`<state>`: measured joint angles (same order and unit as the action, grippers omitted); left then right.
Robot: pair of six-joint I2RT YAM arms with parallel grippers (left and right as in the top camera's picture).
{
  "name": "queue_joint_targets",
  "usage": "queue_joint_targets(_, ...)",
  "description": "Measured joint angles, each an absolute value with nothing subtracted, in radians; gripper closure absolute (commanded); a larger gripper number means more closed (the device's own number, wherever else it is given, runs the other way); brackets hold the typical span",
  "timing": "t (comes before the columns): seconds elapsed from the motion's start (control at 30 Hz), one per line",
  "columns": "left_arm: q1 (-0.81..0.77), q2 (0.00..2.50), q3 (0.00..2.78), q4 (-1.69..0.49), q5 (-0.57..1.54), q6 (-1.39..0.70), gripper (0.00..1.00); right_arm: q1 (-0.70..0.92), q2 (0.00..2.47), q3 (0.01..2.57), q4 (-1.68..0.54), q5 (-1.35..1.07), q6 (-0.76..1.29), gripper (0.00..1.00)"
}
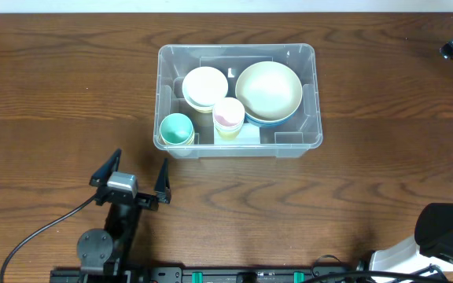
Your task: Pack container
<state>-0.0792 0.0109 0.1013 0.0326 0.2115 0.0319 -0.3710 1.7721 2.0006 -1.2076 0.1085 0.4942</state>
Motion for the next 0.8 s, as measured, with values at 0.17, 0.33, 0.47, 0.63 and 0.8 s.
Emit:
queue_joint_targets(0.17, -0.079, 0.011, 0.049, 0.033, 0.212, 0.06, 0.02, -0.371, 1.772, 2.001, -1.208, 0.109, 0.494, 0.01)
queue_joint_targets(0.33, -0.071, 0.011, 0.014, 0.015, 0.213, 0.096, 0.02, -0.371, 1.772, 2.001, -1.208, 0.109, 0.494, 0.01)
queue_joint_targets(0.47, -0.045, 0.01, 0.014, -0.003, 0.21, 0.11, 0.02, -0.371, 1.772, 2.001, -1.208, 0.109, 0.494, 0.01)
queue_joint_targets(0.63, -0.033, 0.01, 0.02, -0.015, 0.205, 0.11, 0.02, -0.371, 1.772, 2.001, -1.208, 0.109, 0.494, 0.01)
queue_joint_targets(0.8, -0.044, 0.01, 0.021, -0.015, 0.204, 0.11, 0.02, -0.371, 1.772, 2.001, -1.208, 0.109, 0.494, 0.01)
